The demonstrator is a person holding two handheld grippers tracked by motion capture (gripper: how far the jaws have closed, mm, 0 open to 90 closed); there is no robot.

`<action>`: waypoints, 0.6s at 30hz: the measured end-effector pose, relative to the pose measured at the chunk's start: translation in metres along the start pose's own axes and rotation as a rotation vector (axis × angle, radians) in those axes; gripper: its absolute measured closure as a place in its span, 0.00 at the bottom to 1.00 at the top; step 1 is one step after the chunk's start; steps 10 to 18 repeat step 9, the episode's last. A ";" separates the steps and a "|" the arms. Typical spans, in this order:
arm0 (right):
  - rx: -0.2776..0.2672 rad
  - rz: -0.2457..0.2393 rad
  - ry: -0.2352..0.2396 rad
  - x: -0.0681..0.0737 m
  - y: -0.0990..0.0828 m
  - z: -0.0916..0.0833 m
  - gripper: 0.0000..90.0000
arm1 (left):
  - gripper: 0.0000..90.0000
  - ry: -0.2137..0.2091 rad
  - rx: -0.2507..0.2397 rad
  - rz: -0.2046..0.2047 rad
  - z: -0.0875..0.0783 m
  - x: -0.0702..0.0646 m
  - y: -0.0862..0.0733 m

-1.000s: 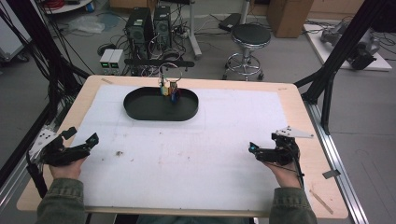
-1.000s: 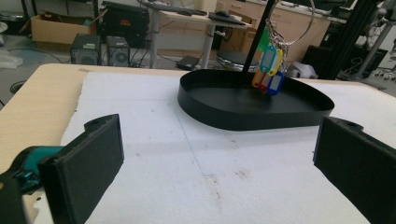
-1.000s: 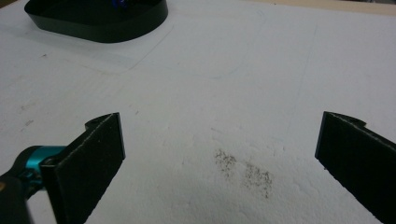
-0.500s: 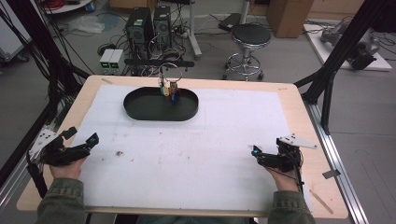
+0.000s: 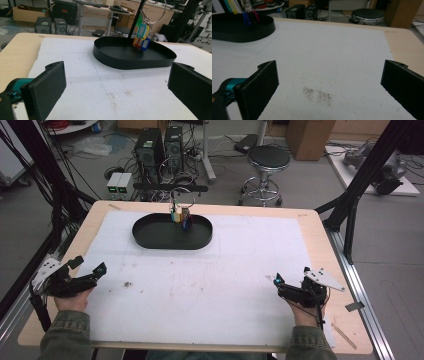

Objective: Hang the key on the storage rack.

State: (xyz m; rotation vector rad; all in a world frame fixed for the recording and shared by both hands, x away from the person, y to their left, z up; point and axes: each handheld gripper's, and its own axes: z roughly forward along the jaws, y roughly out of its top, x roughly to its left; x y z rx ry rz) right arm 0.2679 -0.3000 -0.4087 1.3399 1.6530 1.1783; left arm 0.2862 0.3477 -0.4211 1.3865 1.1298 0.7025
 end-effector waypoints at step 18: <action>-0.026 0.019 -0.024 -0.002 -0.001 -0.003 0.00 | 0.02 -0.003 0.000 0.000 0.000 0.000 0.000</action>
